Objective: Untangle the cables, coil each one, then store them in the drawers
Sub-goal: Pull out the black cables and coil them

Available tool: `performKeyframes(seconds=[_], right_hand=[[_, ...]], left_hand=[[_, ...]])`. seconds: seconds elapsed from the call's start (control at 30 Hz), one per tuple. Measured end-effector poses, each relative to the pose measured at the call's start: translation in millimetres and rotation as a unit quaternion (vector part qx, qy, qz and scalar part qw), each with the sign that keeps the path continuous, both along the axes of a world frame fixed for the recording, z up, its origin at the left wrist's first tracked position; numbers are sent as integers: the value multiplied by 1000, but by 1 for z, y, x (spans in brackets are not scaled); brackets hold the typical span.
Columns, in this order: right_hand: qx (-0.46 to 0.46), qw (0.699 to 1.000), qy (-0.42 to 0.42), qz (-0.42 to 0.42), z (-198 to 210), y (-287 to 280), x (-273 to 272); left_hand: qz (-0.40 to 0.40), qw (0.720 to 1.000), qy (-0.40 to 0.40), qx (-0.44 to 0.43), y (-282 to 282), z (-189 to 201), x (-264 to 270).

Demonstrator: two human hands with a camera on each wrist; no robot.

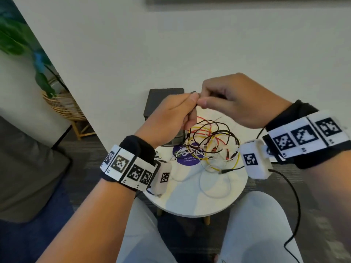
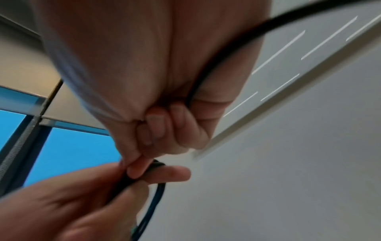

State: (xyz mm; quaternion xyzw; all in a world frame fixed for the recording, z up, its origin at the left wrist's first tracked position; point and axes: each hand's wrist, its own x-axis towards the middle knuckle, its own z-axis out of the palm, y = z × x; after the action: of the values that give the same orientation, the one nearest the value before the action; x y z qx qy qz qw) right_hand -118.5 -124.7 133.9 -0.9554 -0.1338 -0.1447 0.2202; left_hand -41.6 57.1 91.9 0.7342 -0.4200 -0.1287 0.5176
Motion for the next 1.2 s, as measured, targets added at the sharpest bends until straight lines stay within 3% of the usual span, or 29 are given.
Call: performKeyframes(seconds=[0.07,0.2,0.3,0.4,0.6,0.73,0.8,0.87,1.0,1.1,1.2], right_hand=[[53,999,-3,-7,-3,-9,1],[169,986,3,-1,-22,-13,4],[152,987,-42,-34,-37,-17,9],[121,990,-25,-66,-57,-18,13],[-3,995,101,16,-72,23,6],[-59,988,120,73,-46,39,-2],[-61,993,68,69,-27,29,-2],[-41,998,24,44,-13,10,0],[44,999,12,-6,-22,-22,6],[109,993,22,-26,-50,-31,8],[110,992,38,-40,-76,-23,6]], left_hand=[[-31,999,21,12,2,2,1],[-99,982,159,-37,10,1,6],[-120,953,232,-151,14,2,3],[-132,920,291,-228,17,3,6],[13,928,274,-252,1,-11,6],[78,979,151,-116,-12,-29,8],[67,990,109,-58,-10,-39,8],[48,991,115,-43,-1,-43,4],[-31,992,123,-28,11,-32,-4],[-101,971,199,-89,19,-25,0],[-123,929,294,-186,23,-25,5]])
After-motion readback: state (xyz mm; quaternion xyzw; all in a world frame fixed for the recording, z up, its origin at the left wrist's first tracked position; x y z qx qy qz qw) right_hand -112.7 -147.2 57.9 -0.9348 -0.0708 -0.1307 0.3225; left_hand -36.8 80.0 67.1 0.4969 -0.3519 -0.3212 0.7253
